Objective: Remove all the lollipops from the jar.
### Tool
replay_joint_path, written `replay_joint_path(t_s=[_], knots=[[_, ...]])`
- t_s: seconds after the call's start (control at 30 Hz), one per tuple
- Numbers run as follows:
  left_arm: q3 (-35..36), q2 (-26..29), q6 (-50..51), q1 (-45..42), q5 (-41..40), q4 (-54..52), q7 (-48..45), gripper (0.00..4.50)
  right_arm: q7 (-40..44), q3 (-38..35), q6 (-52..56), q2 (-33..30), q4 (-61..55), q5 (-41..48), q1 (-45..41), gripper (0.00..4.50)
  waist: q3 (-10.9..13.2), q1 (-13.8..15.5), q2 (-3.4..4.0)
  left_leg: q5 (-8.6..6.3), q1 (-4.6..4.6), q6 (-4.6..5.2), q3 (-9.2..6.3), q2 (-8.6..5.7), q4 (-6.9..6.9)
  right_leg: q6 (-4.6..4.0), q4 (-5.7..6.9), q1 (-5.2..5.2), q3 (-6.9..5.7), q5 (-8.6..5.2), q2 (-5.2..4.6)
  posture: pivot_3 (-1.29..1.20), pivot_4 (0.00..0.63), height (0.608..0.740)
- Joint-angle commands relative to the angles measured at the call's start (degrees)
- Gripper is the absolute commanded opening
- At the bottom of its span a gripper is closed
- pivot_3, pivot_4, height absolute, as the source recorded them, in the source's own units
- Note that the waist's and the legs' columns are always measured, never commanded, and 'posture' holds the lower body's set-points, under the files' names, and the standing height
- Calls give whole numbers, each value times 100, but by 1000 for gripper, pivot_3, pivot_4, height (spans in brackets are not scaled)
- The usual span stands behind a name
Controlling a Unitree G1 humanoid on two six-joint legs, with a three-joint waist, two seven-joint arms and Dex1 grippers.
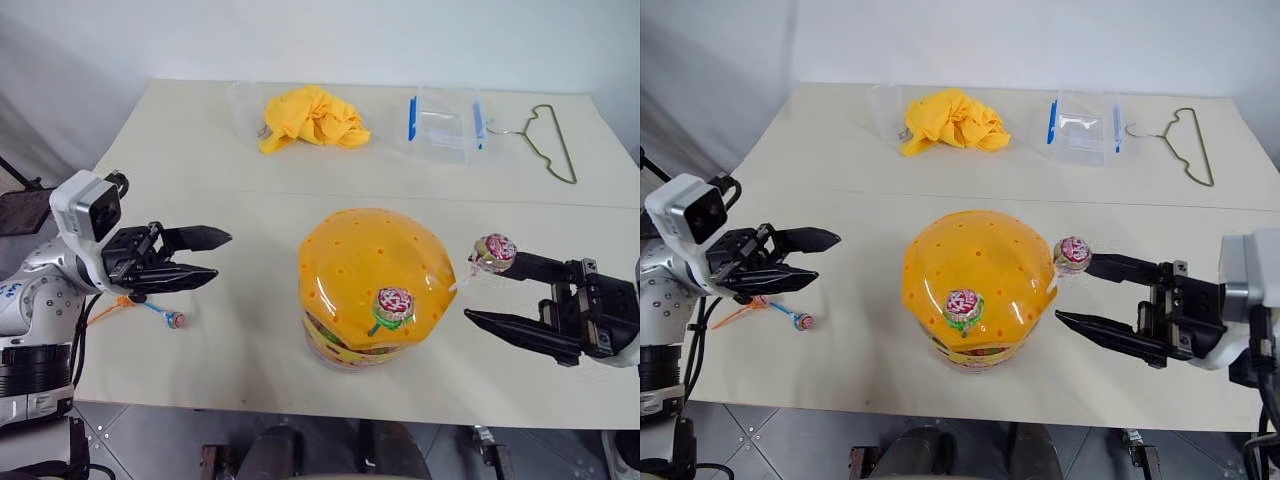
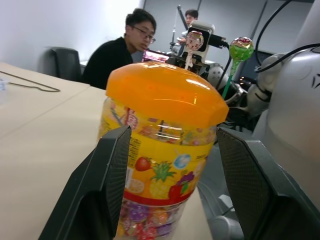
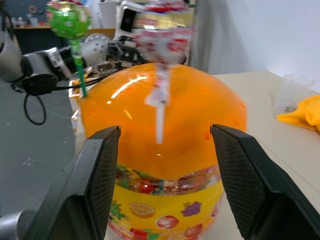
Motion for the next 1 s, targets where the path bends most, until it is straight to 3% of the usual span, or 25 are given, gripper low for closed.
replay_joint_path(t_s=[0.03, 0.1, 0.2, 0.43, 0.53, 0.63, 0.77, 0.87, 1.0], knots=[[92, 48, 82, -115, -178, -258, -43, 2896, -287, 281, -152, 101, -210, 63, -327, 2992, 0, -9, 0, 0, 0, 0, 0, 0, 3, 0, 2, 0, 1, 0, -2, 0, 150, 740], [113, 38, 117, -91, -211, -336, -44, 2896, -372, 442, -162, 152, -169, 5, -466, 2992, 0, -8, 0, 0, 0, 0, 0, 0, 7, 0, 7, 0, 2, 0, -11, 0, 150, 740], [163, -3, 146, -55, -324, -485, -16, 2896, -377, 642, -255, 213, -15, -146, -658, 2496, 1, -8, -1, 0, 0, -1, -2, -1, 7, 0, 6, 0, 1, 0, -15, 0, 150, 740], [360, -72, 110, 53, -452, -562, 153, 2896, -497, 703, -204, 294, 123, 52, -952, 65, 1, -1, -2, 0, -4, 0, -7, -4, 12, 0, 5, 1, -2, 0, -17, 0, 150, 740], [400, -77, 99, 125, -464, -587, 191, 2896, -710, 526, -168, 288, 214, 251, -1084, 27, 1, -4, -2, 0, -4, 0, -6, -3, 13, 0, 7, 0, -2, 0, -18, 0, 150, 740], [416, -103, 43, 197, -428, -587, 190, 2896, -1278, -39, 36, 120, 508, 983, -1288, 27, 1, -5, -1, 0, -4, 0, -6, -3, 15, 0, 10, 0, -2, 0, -19, 0, 150, 740], [378, -148, -177, 225, -289, -581, 176, 2896, -1687, -744, 467, -191, 897, 1331, -1021, 27, 1, 19, -2, 0, -6, 0, -14, -4, 16, -1, 5, 5, -3, 0, -26, 0, 150, 740], [310, -177, -436, 216, -112, -604, 137, 2896, -1863, -1103, 915, -657, 1636, 580, -446, 27, 1, 19, -4, 0, -11, 0, -21, -5, 17, -1, -4, 12, -3, 0, -26, 0, 150, 740], [238, -148, -661, 261, 74, -634, 28, 2896, -1880, -812, 916, -1247, 2318, -1039, 332, 27, 0, 5, -3, 0, -13, 9, -6, -13, 19, 4, -4, 11, -4, 2, -20, 0, 150, 740]])
